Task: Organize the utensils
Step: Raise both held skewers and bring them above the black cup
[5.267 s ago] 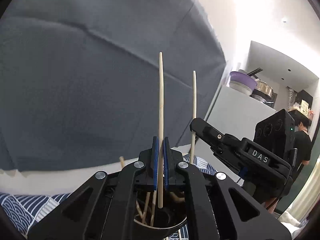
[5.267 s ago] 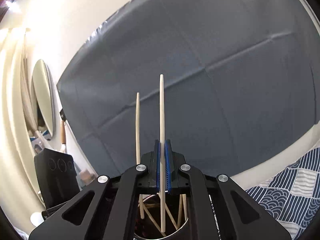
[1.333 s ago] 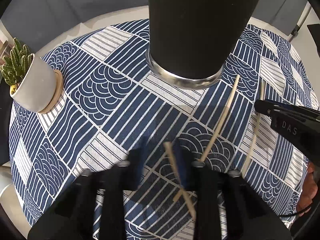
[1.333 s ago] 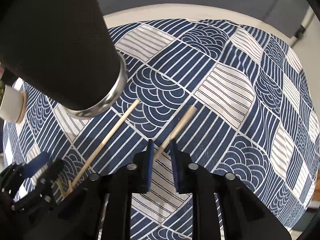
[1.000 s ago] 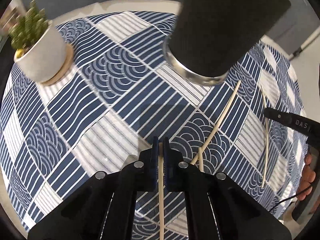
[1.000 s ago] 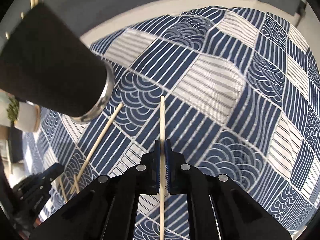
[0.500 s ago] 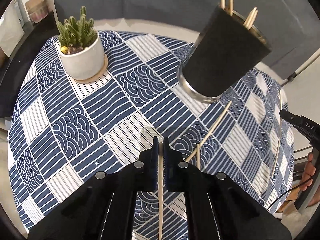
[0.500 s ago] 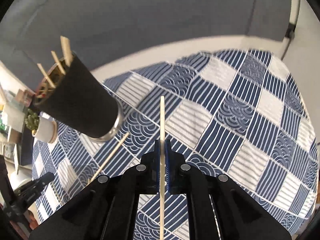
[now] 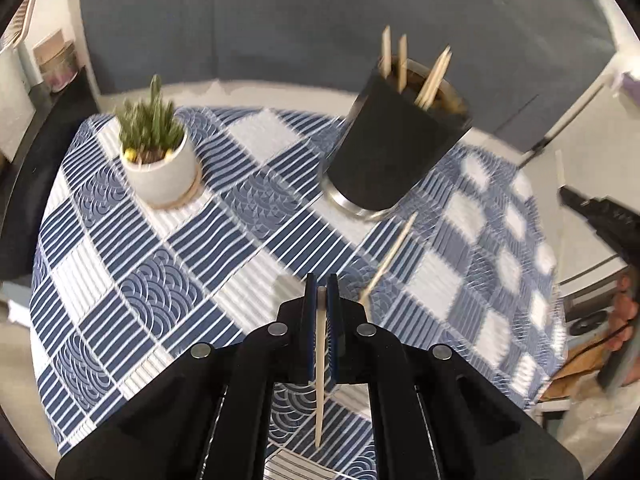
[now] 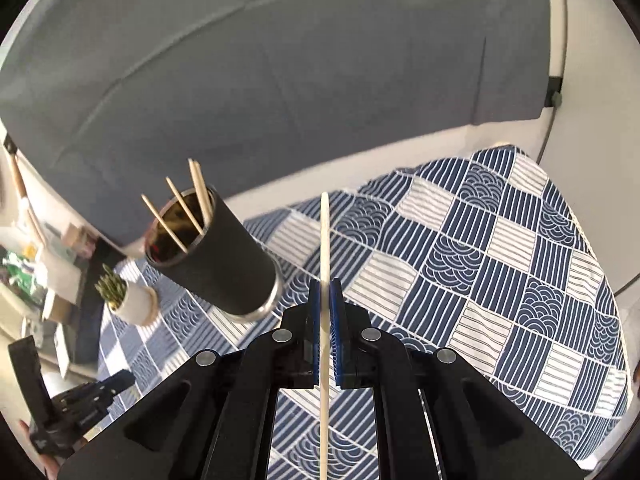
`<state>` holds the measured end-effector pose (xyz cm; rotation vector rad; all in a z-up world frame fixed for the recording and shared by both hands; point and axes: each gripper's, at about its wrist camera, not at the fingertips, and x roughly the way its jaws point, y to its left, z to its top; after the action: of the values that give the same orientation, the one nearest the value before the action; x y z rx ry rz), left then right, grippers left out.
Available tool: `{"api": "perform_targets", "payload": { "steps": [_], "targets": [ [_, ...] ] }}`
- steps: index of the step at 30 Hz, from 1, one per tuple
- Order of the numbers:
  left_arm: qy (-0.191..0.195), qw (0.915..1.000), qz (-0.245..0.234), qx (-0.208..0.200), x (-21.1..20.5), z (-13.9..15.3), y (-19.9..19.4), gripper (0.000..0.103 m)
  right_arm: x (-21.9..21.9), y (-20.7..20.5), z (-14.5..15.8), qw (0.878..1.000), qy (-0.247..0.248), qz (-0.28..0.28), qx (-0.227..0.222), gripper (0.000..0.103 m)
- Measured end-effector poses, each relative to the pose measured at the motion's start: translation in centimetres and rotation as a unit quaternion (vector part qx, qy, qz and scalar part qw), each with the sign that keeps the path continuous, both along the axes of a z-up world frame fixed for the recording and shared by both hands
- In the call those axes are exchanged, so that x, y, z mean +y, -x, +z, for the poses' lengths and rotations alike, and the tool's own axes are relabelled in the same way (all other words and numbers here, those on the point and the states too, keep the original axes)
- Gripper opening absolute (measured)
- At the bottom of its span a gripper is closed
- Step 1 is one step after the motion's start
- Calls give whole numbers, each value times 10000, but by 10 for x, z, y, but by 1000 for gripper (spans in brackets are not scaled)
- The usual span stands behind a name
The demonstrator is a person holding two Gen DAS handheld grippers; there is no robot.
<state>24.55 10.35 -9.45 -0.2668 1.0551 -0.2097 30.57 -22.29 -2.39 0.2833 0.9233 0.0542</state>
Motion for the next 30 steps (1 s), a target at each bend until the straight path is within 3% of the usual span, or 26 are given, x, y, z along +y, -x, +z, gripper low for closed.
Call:
{"api": "perform_targets", "payload": {
  "steps": [2, 8, 18, 23, 30],
  "targets": [
    [178, 9995, -38, -268, 6, 16, 3, 5, 5, 4, 8, 9999, -21, -47, -122, 5],
    [153, 9961, -285, -821, 13, 56, 2, 5, 18, 15, 22, 9991, -23, -218, -374, 5],
    [262, 9907, -501, -1239, 27, 97, -19, 5, 24, 10, 36, 9984, -185, -356, -406, 5],
    [212, 9852, -456, -1640, 32, 134, -28, 5, 31, 4, 57, 9951, -464, -121, -870, 5],
    [231, 9761, -572, -2084, 31, 177, -44, 5, 44, -9, 83, 9907, -452, -128, -1279, 5]
  ]
}}
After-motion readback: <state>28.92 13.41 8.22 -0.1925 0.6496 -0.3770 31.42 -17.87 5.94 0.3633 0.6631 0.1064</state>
